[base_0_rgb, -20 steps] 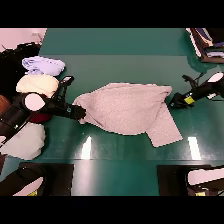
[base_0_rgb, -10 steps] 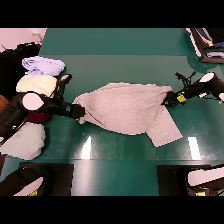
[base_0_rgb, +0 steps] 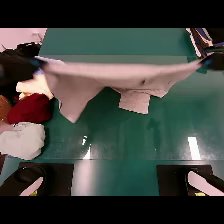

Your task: Fold the shirts.

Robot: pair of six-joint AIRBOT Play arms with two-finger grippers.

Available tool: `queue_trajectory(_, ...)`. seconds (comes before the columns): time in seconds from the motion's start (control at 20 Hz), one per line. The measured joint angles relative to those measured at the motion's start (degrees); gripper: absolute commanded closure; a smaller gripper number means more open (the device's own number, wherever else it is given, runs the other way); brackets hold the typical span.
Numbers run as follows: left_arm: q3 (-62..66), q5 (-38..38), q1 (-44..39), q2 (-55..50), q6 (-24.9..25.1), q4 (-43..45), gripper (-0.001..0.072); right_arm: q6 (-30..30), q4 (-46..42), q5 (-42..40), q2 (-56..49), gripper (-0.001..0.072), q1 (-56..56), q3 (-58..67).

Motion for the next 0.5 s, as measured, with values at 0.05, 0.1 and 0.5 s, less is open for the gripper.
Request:
queue_trajectory(0.05,4.5,-0.3,0.0,0.3,-0.2,0.2,0.0685,0.0,0.2,-0.8,2.9,0.0701,-0.1,3.0)
queue_trajectory(0.1,8.5,-0.4,0.0,0.6,-0.2,0.4,0.0685,0.0,0.1,-1.6,5.3,0.0701,-0.2,5.5)
queue_trajectory(0.5,33.0,-0.6,0.0,1.1,-0.4,0.6,0.0685,4.4,-5.4,-6.2,18.2,0.0702,-0.3,20.8)
